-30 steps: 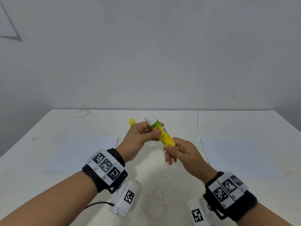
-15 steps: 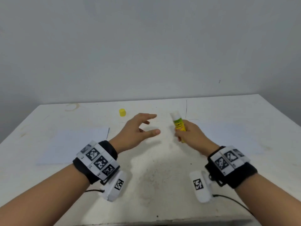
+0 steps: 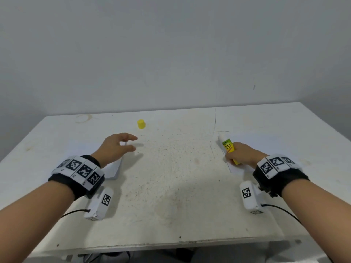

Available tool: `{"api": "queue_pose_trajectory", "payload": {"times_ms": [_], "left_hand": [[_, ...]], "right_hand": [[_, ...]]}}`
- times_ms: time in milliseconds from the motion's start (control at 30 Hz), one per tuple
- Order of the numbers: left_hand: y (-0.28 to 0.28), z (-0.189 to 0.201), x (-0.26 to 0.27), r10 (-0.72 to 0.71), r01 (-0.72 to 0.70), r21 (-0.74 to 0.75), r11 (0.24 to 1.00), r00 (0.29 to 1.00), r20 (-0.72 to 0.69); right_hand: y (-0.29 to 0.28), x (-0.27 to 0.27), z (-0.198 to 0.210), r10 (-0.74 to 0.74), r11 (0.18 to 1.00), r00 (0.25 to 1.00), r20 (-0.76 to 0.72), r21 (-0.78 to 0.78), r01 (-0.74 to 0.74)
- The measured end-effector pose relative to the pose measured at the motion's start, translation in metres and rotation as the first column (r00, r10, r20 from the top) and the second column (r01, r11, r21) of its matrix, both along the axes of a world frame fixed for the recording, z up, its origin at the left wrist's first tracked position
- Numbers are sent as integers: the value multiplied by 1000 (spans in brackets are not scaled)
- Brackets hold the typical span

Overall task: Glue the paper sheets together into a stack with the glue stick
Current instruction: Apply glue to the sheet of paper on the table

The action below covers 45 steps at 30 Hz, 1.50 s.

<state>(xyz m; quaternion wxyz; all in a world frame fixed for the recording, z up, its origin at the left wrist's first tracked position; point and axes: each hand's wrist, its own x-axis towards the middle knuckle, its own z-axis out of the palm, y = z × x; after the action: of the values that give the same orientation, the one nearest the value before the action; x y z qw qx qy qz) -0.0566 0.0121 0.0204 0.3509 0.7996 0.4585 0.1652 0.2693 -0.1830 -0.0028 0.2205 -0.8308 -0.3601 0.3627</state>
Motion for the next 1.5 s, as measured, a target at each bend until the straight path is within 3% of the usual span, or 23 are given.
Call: {"api": "queue_pose_trajectory", "payload": {"times_ms": [67,133,200,267,500,767,867,967,1067,1133,1200,1267,1367,1500], "left_hand": [[8,-2,-11,65,-60,50,997,992,-105],[14,-5,-23,91,-81,44,996,942,-323],[19,-8,-33,42,-42,14,999,789,-612],[19,-13,-39,-6,1,-8,1000,667,-745],[25,-24,-51,-23,38,5,999,689,-725],[29,-22,-56,-13,123,76,989,601,-799],[35,-19,-58,8,137,121,983,629,-777],[38,-10,-60,114,114,246,962,653,-749],[27,15,-49,292,170,474,864,598,-746],[13,33,-31,318,203,552,809,639,-700],[-9,48,-5,264,217,554,804,705,-658],[-36,53,28,162,282,504,817,725,-669],[-77,40,77,-47,440,376,816,698,-715],[-98,11,125,-261,497,139,857,650,-714]], "right_hand": [[0,1,-1,8,1000,1000,2,6,-8],[-1,1,-2,16,1000,1000,16,11,-16],[-1,1,-2,21,999,1000,19,25,-21],[-2,0,-3,3,999,1000,3,46,-4],[-3,-1,-4,16,998,999,45,68,-19],[-4,-3,-4,27,994,999,42,106,-31],[-3,-3,-4,33,993,998,45,111,-38],[-3,-2,-5,29,993,999,35,113,-33],[-3,-1,-6,16,993,999,28,118,-20],[-2,-1,-7,13,993,999,34,115,-16],[-1,-1,-8,13,994,999,50,105,-19],[0,1,-10,0,994,998,61,105,-7],[0,4,-12,-31,991,998,57,130,23],[0,6,-11,-5,990,1000,29,142,1]]}}
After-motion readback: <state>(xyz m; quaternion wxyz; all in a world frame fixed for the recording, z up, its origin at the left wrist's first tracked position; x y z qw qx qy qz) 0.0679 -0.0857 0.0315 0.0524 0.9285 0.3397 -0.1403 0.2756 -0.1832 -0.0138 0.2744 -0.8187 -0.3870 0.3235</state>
